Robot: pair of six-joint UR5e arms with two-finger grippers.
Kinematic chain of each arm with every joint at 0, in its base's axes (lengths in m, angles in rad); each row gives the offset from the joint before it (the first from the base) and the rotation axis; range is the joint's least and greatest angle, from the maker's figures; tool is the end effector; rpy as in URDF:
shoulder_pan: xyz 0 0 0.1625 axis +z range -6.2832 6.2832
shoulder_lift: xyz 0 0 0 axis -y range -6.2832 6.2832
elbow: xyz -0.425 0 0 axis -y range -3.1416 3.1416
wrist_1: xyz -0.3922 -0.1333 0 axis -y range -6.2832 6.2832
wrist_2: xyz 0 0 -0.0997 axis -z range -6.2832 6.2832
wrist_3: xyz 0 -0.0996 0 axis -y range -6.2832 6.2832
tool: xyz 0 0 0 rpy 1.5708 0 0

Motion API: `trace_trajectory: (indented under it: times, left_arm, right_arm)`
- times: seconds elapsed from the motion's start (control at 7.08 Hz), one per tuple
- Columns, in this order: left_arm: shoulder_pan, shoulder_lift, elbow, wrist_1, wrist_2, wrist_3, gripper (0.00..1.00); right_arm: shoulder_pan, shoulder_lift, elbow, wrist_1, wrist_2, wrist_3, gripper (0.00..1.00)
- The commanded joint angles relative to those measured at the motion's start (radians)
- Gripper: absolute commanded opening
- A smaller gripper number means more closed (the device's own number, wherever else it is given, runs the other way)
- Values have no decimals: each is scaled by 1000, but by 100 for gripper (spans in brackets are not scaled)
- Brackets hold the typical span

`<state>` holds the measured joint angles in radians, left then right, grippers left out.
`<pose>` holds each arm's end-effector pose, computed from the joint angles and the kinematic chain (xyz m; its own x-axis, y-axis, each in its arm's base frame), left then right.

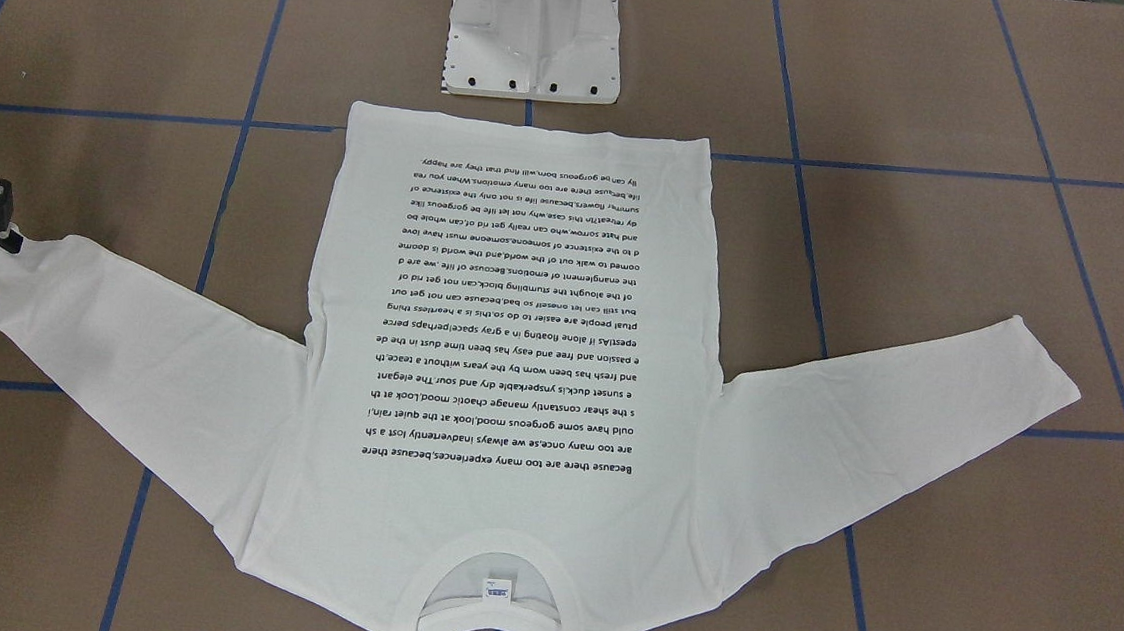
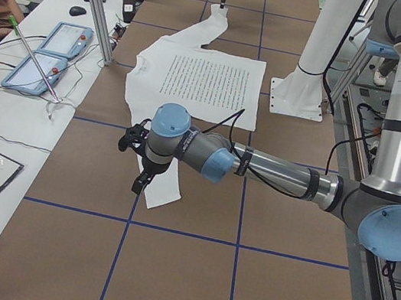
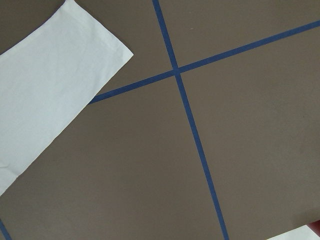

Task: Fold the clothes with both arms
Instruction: 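Lift the sleeve with the right gripper and carry it across the shirt chest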

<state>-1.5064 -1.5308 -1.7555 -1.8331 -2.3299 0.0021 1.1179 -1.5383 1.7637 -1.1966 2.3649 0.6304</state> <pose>-0.0330 -0.4944 0.5575 0.7063 0.3205 -0.6312 -0.0606 0.9157 0.3972 -0.1706 -0.4928 0.5010 0.5798 -0.1025 0.8083 0.0241 0.9938 0.1088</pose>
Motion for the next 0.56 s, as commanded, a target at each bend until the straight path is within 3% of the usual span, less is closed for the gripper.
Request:
trace_trajectory:
  times: [0.0, 0.14, 0.42]
  left_arm:
    - [0, 0, -1, 0, -11, -4, 99]
    - [0, 0, -1, 0, -11, -4, 99]
    - [0, 0, 1, 2, -11, -14, 99]
  right_arm:
    - [5, 303, 25, -334, 10, 3, 0]
    - [-21, 470, 1, -456, 7, 65, 0]
    - [-90, 721, -97, -462, 4, 301, 0]
